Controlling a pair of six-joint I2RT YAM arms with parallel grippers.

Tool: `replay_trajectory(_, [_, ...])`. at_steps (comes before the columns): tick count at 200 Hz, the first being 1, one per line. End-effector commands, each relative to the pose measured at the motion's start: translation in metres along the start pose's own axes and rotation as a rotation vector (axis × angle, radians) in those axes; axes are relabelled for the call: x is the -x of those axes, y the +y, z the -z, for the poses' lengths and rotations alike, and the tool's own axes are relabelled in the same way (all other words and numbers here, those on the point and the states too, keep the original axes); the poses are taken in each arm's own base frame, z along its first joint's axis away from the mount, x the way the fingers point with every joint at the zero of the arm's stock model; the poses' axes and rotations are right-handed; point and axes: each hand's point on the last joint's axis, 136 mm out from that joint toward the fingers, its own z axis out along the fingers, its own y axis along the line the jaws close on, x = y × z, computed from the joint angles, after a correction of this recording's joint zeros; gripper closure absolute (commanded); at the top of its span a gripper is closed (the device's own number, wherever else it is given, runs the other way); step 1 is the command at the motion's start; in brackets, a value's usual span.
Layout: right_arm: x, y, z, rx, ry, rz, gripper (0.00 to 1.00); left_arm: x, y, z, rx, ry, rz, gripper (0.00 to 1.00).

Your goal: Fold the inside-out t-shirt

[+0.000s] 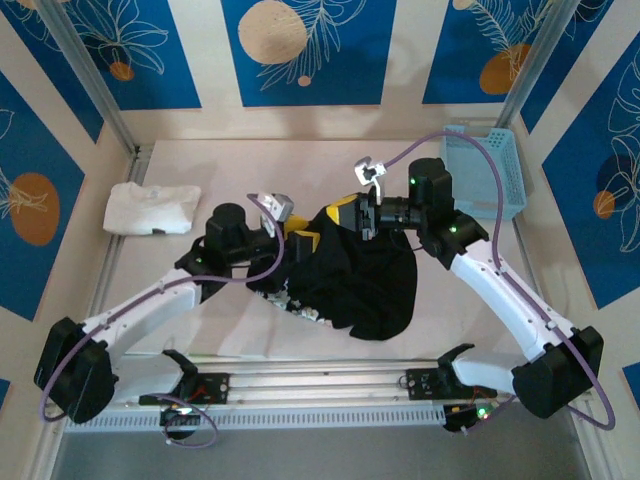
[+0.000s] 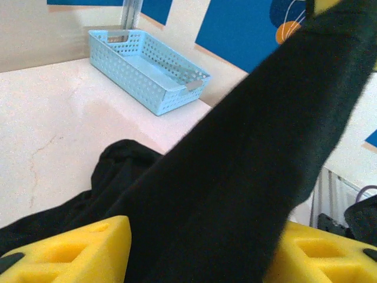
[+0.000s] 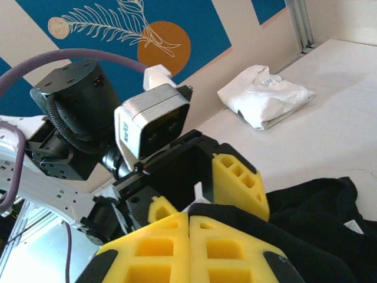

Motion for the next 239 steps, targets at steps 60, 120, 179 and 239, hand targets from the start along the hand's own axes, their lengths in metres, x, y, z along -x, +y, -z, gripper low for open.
replay_trajectory(60, [-0.007,-0.009,-0.014,0.050,0.026,-0.102,1.00,0.041,-0.015,-0.018,-0.096,-0.102,-0.026,0.84])
replay_trajectory(120, [-0.014,-0.067,0.009,-0.343,-0.027,-0.122,0.62,0.056,0.009,0.003,0.071,-0.165,0.087,1.00])
replay_trajectory(179, [-0.070,-0.081,0.017,-0.384,-0.037,-0.045,0.30,0.069,-0.002,0.024,0.058,-0.231,0.101,1.00])
replay_trajectory(239, [-0.085,-0.082,-0.017,-0.158,-0.020,-0.055,0.29,0.069,-0.006,0.031,0.056,-0.242,0.099,1.00])
